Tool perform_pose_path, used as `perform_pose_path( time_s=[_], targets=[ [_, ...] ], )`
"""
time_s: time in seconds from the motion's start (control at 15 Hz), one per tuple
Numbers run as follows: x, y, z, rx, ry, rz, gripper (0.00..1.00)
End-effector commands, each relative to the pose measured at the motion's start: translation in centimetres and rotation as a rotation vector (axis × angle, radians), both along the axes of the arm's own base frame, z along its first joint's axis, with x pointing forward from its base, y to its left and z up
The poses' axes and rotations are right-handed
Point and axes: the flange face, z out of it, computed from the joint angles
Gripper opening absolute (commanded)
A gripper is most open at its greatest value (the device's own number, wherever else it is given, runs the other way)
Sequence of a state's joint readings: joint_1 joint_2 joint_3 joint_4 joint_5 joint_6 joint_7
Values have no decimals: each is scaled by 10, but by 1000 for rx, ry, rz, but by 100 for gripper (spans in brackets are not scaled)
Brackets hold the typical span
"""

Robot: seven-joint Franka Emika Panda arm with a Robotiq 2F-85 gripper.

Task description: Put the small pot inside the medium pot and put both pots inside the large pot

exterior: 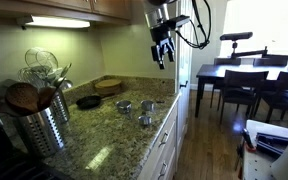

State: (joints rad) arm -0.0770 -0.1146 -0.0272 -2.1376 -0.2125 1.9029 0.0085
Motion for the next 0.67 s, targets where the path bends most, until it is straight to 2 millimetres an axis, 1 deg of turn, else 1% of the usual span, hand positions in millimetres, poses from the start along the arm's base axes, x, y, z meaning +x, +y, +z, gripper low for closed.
perform_pose_path(
  time_s=[0.0,0.27,0.33,0.6],
  targets=[
    [22,7,-5,13,30,-148,100],
    [43,18,-12,38,31,-270,100],
    [49,21,-13,42,31,-324,100],
    [66,32,-22,43,36,-468,100]
  ],
)
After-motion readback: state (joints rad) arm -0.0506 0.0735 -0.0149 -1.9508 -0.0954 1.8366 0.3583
